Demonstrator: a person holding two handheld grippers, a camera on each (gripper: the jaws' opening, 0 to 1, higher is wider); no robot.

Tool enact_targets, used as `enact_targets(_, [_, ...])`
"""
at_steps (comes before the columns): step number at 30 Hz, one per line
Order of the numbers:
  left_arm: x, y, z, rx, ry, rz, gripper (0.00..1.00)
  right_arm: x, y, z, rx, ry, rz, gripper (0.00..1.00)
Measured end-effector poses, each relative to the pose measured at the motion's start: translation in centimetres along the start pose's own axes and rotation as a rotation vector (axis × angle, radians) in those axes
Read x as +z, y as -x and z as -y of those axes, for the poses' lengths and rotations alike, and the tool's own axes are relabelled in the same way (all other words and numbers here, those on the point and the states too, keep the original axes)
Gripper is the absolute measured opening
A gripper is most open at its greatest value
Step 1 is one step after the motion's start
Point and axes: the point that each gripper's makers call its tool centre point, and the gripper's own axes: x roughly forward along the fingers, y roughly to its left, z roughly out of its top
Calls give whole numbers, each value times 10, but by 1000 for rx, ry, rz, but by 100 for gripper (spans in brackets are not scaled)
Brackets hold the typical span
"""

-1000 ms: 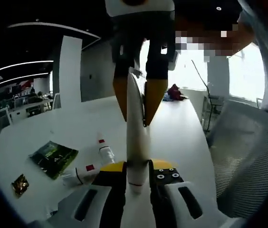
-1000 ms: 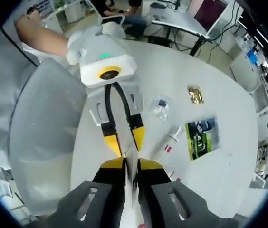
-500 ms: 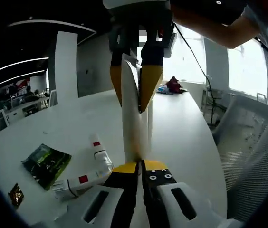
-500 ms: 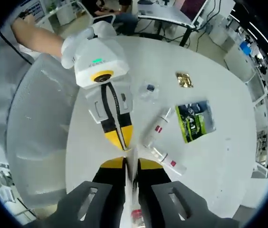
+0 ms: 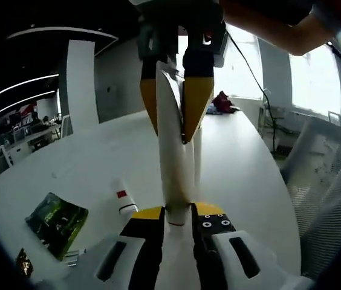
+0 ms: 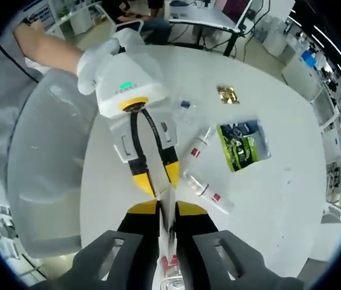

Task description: Arrange the skincare products in the storage area until every visible bottle or jar stands upright without overlapping.

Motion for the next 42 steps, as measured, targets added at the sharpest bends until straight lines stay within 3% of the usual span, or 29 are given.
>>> enact_targets(19, [9, -36, -1, -68, -38, -40, 21, -26, 7, 13, 4, -25, -30, 9])
enact_targets(42, [13, -43, 5, -101, -50, -52, 21, -34, 10, 14, 3, -43, -31, 10])
